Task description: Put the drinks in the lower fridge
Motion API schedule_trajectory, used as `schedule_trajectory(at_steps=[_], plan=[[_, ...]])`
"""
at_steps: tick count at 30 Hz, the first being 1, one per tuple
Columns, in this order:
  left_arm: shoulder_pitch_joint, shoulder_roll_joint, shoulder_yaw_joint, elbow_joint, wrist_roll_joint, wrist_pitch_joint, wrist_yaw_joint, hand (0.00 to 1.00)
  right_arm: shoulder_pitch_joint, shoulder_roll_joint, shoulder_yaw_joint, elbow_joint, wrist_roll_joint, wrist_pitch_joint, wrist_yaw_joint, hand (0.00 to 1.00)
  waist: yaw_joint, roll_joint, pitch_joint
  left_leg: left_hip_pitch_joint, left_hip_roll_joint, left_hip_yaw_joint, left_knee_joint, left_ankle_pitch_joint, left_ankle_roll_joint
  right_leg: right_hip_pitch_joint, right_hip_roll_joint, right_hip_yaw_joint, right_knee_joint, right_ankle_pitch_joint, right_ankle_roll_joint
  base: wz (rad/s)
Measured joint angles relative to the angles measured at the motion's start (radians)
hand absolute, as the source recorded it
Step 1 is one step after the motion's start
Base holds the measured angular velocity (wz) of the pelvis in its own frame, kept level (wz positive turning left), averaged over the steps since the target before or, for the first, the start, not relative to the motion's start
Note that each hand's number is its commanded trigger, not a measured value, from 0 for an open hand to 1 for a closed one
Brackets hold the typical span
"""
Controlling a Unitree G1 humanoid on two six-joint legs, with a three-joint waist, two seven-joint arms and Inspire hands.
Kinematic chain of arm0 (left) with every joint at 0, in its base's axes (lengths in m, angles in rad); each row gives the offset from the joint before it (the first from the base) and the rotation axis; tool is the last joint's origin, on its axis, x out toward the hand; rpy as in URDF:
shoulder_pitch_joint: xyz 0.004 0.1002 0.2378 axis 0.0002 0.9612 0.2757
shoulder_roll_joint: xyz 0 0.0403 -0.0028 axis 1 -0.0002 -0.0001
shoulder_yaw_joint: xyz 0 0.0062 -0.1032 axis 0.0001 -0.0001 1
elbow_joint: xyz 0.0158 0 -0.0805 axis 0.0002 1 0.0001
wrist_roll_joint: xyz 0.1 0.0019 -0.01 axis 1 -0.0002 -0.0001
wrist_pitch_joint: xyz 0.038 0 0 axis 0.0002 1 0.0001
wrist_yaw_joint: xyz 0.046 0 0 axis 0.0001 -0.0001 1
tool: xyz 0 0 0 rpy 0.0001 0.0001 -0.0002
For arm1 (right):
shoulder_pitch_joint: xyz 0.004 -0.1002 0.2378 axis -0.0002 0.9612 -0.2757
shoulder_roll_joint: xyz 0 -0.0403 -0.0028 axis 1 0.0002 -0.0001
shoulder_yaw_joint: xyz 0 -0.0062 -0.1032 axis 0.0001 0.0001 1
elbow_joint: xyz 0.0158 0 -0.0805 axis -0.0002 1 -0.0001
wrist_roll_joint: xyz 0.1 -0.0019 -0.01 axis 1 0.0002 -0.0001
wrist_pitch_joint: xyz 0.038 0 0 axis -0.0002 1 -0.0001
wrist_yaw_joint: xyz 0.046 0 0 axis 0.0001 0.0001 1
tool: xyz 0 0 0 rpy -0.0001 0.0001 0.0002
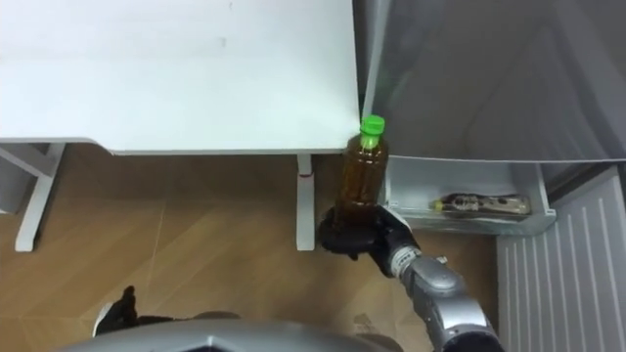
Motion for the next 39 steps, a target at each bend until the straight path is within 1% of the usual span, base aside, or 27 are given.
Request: schedule_trajectory(at_steps=[2, 4, 8, 9, 11, 15, 17, 18, 20, 21, 23, 24, 26, 27, 29, 33, 35, 39], plan=[[-0.001, 0.0, 0.007, 0.001, 0.014, -0.001, -0.008, 0.0, 0.0, -0.001, -0.009, 0.018, 0.036, -0.011, -0.036, 1.0, -0.006, -0.003, -0.0015, 0.001, 0.0, 0.003, 0.0, 0.0, 0.0, 0.0, 0.0, 0.004, 0.0, 0.0, 0.0, -0.05], [-0.001, 0.0, 0.007, 0.001, 0.015, -0.001, -0.01, 0.0, 0.0, 0.001, -0.014, 0.041, 0.097, -0.022, -0.066, 1.0, -0.008, -0.005, -0.0011, 0.001, 0.0, 0.003, 0.0, 0.0, 0.0, -0.001, 0.0, 0.003, 0.0, 0.0, 0.0, 0.0], [0.0, 0.0, 0.011, 0.002, 0.014, -0.001, -0.015, 0.0, 0.0, 0.0, -0.041, 0.067, 0.23, -0.022, -0.125, 1.0, -0.007, -0.005, -0.0009, 0.002, 0.0, 0.003, -0.001, 0.0, 0.0, -0.004, 0.0, 0.004, -0.001, 0.0, 0.0, 0.0], [0.001, -0.001, 0.016, 0.004, 0.015, -0.002, -0.017, 0.0, 0.0, 0.001, -0.048, 0.068, 0.242, -0.023, -0.133, 1.0, -0.007, -0.005, -0.0009, 0.002, 0.0, 0.003, -0.002, 0.0, 0.0, -0.002, 0.0, 0.004, -0.002, 0.0, 0.0, 0.0], [0.001, -0.003, 0.02, 0.029, 0.014, -0.009, -0.016, 0.0, 0.0, 0.001, -0.059, 0.077, 0.291, -0.043, -0.174, 1.0, -0.007, -0.004, -0.001, 0.005, 0.0, 0.003, -0.001, 0.0, 0.0, 0.002, 0.0, 0.005, -0.002, 0.0, 0.0, 0.0], [0.01, -0.005, 0.029, 0.038, 0.016, -0.014, -0.015, 0.0, 0.001, 0.002, -0.085, 0.09, 0.306, -0.063, -0.23, 1.0, -0.013, -0.003, -0.0005, 0.004, 0.0, 0.003, 0.0, 0.0, 0.0, 0.002, 0.0, 0.005, -0.002, 0.0, 0.0, 0.0], [0.013, -0.008, 0.036, 0.038, 0.015, -0.014, -0.015, 0.0, 0.001, 0.002, -0.099, 0.101, 0.314, -0.074, -0.285, 1.0, -0.012, -0.002, -0.0001, 0.004, 0.0, 0.003, 0.001, 0.0, 0.0, 0.0, 0.0, 0.007, -0.002, 0.0, 0.0, 0.0], [0.013, -0.008, 0.036, 0.038, 0.015, -0.014, -0.015, 0.0, 0.001, 0.002, -0.1, 0.103, 0.327, -0.074, -0.296, 1.0, -0.012, -0.001, 0.0001, 0.005, 0.0, 0.003, 0.001, 0.0, 0.0, -0.001, 0.0, 0.006, -0.002, 0.0, 0.0, 0.0], [0.014, -0.013, 0.035, 0.038, 0.015, -0.013, -0.014, 0.0, 0.001, 0.008, -0.107, 0.105, 0.426, -0.075, -0.336, 1.0, -0.012, 0.004, 0.0002, 0.005, 0.0, 0.003, 0.0, 0.0, 0.0, -0.002, 0.0, 0.005, -0.002, 0.0, 0.0, 0.0], [0.014, -0.014, 0.035, 0.038, 0.015, -0.011, -0.014, 0.0, 0.001, 0.009, -0.108, 0.105, 0.45, -0.075, -0.344, 1.0, -0.012, 0.005, 0.0001, 0.006, 0.0, 0.003, -0.001, 0.0, 0.0, -0.002, 0.0, 0.005, -0.002, 0.0, 0.0, 0.0], [0.012, -0.018, 0.035, 0.037, 0.018, -0.001, -0.013, 0.0, 0.0, 0.013, -0.112, 0.106, 0.547, -0.075, -0.371, 1.0, -0.01, 0.008, 0.0011, 0.01, 0.0, 0.006, -0.003, 0.0, 0.0, 0.0, 0.0, 0.008, -0.002, -0.001, 0.001, -0.02], [0.012, -0.019, 0.035, 0.037, 0.02, 0.0, -0.013, 0.0, 0.0, 0.015, -0.115, 0.108, 0.574, -0.075, -0.376, 1.0, -0.01, 0.009, 0.0015, 0.012, 0.0, 0.008, -0.004, 0.0, 0.0, 0.0, 0.001, 0.011, -0.002, -0.001, 0.001, -0.08], [0.015, -0.02, 0.035, 0.036, 0.025, 0.001, -0.013, 0.0, -0.001, 0.017, -0.115, 0.113, 0.721, -0.075, -0.39, 1.0, -0.006, 0.008, 0.0031, 0.018, 0.0, 0.014, -0.01, 0.0, 0.0, 0.001, 0.0, 0.015, -0.003, -0.001, 0.002, -0.07], [0.016, -0.02, 0.035, 0.036, 0.027, 0.001, -0.013, 0.0, -0.001, 0.018, -0.115, 0.113, 0.762, -0.076, -0.392, 1.0, -0.006, 0.009, 0.003, 0.018, 0.0, 0.014, -0.01, 0.0, 0.0, 0.001, 0.0, 0.015, -0.003, -0.001, 0.002, 0.0], [0.02, -0.02, 0.035, 0.036, 0.05, 0.001, -0.012, 0.0, 0.001, 0.018, -0.115, 0.114, 0.87, -0.086, -0.4, 1.0, -0.007, 0.009, 0.0031, 0.017, 0.0, 0.014, -0.01, 0.0, 0.0, 0.0, 0.0, 0.015, -0.004, -0.001, 0.002, 0.0], [0.021, -0.022, 0.036, 0.036, 0.082, 0.004, -0.008, 0.0, 0.005, 0.028, -0.127, 0.123, 1.029, -0.111, -0.394, 1.0, -0.008, 0.011, 0.002, 0.02, 0.0, 0.016, -0.01, 0.0, 0.0, 0.001, 0.0, 0.016, -0.004, -0.001, 0.002, 0.0], [0.023, -0.022, 0.036, 0.037, 0.097, 0.015, -0.007, 0.0, 0.014, 0.031, -0.127, 0.123, 1.128, -0.116, -0.375, 1.0, -0.008, 0.012, 0.0012, 0.02, 0.0, 0.017, -0.01, 0.0, 0.0, 0.0, 0.0, 0.02, -0.004, -0.001, 0.002, -0.02], [0.032, -0.022, 0.033, 0.038, 0.111, 0.033, -0.008, 0.0, 0.032, 0.034, -0.126, 0.128, 1.214, -0.119, -0.342, 1.0, -0.01, 0.017, -0.0017, 0.02, 0.0, 0.018, -0.009, 0.0, 0.0, 0.0, 0.0, 0.021, -0.004, -0.001, 0.002, 0.0]])
